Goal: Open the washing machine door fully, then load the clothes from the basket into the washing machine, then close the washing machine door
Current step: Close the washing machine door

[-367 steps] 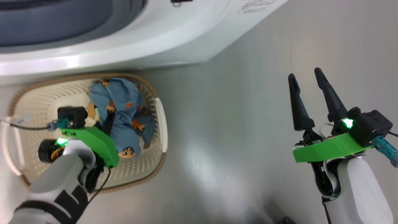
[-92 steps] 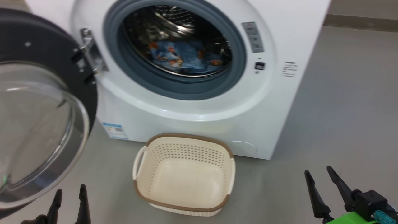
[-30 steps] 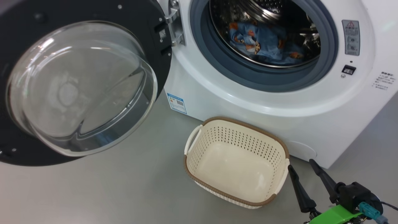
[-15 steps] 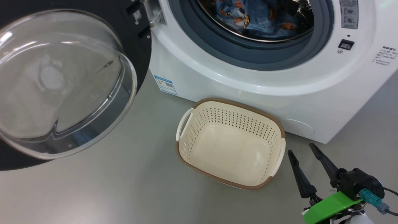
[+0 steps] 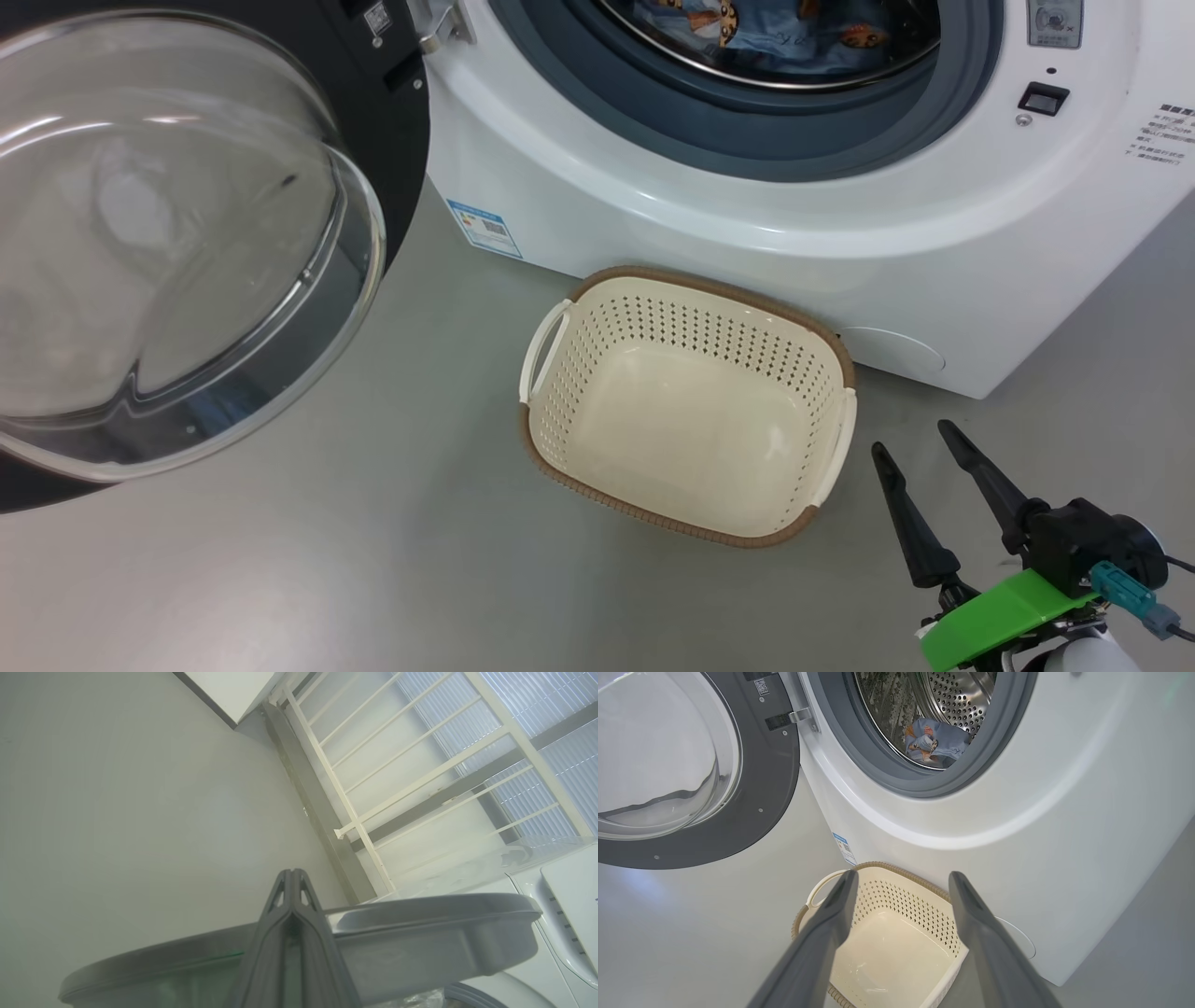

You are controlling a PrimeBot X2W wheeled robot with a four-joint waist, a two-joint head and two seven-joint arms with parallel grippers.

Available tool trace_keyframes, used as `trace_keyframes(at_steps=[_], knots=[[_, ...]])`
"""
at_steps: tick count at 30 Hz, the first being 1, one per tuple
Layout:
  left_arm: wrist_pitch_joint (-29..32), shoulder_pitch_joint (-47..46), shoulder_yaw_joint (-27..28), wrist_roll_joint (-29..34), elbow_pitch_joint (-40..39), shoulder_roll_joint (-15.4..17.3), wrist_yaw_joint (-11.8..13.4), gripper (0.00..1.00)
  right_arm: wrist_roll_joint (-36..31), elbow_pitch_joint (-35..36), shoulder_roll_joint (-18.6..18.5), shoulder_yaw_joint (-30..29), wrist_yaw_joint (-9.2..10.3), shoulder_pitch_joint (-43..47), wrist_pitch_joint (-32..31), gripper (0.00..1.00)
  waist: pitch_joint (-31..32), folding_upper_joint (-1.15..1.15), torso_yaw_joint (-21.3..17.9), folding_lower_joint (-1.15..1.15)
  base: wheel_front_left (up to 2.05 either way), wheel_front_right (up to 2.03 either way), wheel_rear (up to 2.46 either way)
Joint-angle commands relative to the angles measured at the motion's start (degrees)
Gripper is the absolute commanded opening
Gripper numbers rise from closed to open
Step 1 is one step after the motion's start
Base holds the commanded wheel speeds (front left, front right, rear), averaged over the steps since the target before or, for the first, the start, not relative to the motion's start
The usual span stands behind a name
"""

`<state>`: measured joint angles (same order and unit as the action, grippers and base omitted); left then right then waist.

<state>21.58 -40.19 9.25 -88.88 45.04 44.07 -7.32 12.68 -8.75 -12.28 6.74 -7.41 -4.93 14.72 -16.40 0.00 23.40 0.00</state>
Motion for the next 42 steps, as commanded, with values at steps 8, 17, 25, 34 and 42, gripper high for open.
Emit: trace_keyframes(at_steps=[8,17,25,34,42], knots=[[5.1,-1.5,1.0,-2.2,0.3,4.6,-0.2,0.00,-1.0,1.9,-1.1,1.7,-0.08,-2.4,0.3,1.00,-1.6,0.00,-0.1,0.00,0.00,0.00,0.00],[9.6,-1.1,0.1,-3.1,-0.3,3.6,-0.2,0.00,-1.4,1.8,-0.9,1.6,-0.08,-2.4,0.3,1.00,-1.2,0.00,-0.3,0.00,0.00,0.00,0.00],[16.3,0.1,-1.8,-3.6,-2.3,3.4,-0.2,0.00,-1.3,1.2,-0.4,1.4,-0.08,-1.6,0.3,1.00,0.7,0.00,-0.2,0.00,0.00,0.00,0.00],[23.6,2.5,-4.1,-3.8,-7.8,3.4,-0.2,0.00,-0.9,1.0,-0.1,0.7,-0.08,0.0,0.3,1.00,3.2,0.00,0.2,0.00,0.00,0.00,0.00],[28.3,4.9,-5.1,-4.3,-13.4,3.0,-0.2,0.00,-0.8,1.0,0.6,0.3,-0.08,0.9,0.3,1.00,5.0,0.00,0.2,0.00,0.00,0.00,0.00]])
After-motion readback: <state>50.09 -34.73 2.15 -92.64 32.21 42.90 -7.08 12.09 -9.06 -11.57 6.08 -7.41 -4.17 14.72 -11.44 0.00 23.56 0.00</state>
